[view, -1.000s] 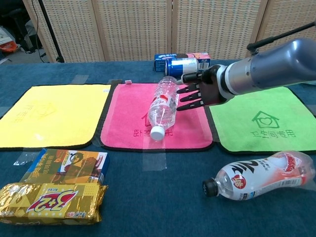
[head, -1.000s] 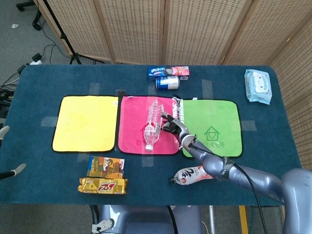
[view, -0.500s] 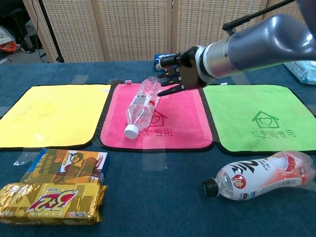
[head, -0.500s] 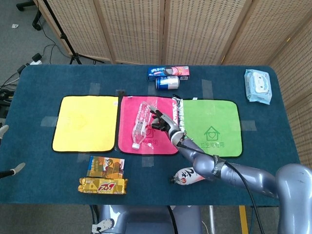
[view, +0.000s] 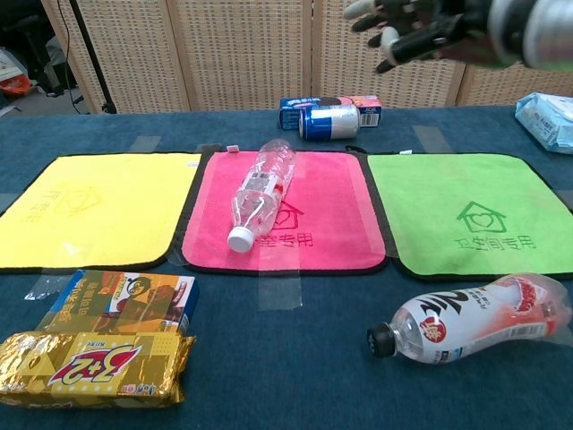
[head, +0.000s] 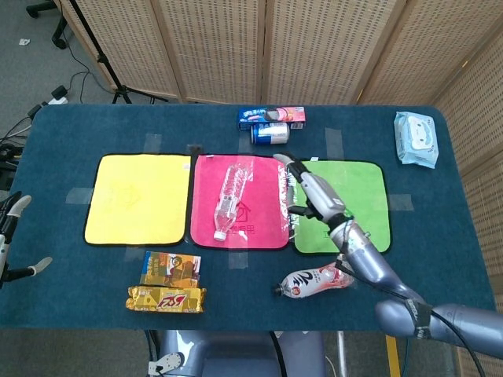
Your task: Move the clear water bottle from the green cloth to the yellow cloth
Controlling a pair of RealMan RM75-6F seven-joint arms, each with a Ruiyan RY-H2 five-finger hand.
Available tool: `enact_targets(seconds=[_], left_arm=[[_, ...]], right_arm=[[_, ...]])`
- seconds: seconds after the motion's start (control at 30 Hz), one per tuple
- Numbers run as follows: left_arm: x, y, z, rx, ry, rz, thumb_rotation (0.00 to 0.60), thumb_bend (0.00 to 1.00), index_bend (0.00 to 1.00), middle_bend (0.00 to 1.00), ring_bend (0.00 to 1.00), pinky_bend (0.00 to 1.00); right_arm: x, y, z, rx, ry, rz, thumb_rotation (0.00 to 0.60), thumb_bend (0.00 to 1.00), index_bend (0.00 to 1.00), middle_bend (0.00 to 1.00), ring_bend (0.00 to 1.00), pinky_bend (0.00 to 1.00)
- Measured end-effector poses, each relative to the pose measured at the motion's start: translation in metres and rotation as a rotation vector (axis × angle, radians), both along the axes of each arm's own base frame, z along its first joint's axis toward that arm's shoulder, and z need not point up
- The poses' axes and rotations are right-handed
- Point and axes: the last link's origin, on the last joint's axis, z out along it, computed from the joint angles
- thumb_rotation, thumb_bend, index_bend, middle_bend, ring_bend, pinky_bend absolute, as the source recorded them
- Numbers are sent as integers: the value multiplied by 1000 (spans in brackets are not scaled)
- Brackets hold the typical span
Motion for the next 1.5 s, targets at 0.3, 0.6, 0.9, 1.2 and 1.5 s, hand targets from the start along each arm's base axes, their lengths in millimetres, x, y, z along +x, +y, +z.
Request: enact_targets(seconds=[0.3, 0.6, 0.9, 1.2, 1.5], left_arm=[[29, 39, -16, -92, 82, -177, 600, 250, 0, 0, 0, 0], [73, 78, -51, -242, 186, -342, 600, 533, 0, 0, 0, 0], [141, 115, -111, -369, 338, -491, 600, 1000, 0, 0, 0, 0], [214, 138, -179, -403, 491, -640, 600, 1000, 52, 0, 0, 0], [252, 168, -233, -430, 521, -659, 600, 1000, 278, 36, 43, 6]], right_arm=[[-117, 55, 60, -483, 364, 128, 600, 0, 0, 0, 0, 0], [-208, 107, 76, -561, 456, 4, 600, 0, 0, 0, 0, 0], [-227, 117, 86, -567, 430, -38, 600, 0, 0, 0, 0, 0], [-234, 112, 94, -547, 373, -78, 600, 0, 0, 0, 0, 0], [-243, 107, 103, -565, 367, -124, 600, 0, 0, 0, 0, 0]])
